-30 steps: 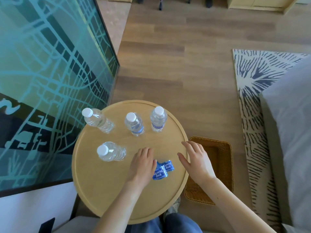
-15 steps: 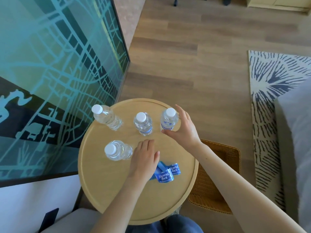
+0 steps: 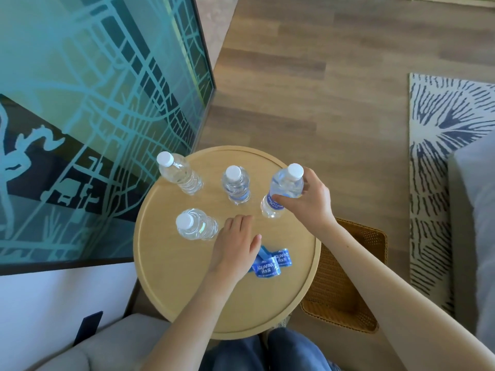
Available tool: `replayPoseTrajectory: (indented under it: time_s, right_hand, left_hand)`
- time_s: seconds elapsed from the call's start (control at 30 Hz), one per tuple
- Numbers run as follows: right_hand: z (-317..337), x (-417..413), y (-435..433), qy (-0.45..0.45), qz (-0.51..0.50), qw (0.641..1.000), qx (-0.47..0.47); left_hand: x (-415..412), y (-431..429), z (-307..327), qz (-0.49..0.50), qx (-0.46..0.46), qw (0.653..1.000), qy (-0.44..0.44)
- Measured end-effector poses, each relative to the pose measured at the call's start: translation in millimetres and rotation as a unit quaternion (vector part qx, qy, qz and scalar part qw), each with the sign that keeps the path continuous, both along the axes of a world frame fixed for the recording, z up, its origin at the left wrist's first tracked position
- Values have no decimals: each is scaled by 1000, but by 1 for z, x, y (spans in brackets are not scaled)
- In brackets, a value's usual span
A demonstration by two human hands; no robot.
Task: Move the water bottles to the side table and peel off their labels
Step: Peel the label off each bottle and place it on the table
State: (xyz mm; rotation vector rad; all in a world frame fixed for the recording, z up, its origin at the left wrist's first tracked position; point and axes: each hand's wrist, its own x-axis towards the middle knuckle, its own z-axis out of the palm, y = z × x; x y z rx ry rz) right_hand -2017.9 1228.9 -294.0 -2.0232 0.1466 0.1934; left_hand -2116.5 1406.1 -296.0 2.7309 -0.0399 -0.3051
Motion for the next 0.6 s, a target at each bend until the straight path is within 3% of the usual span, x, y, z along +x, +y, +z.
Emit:
replayPoseTrajectory:
  time_s: [0.6]
  right_hand:
    - [270,-62,-24,-127,59,990,-2]
  left_hand:
    - [-36,-12,183,-34,-39,990,-129]
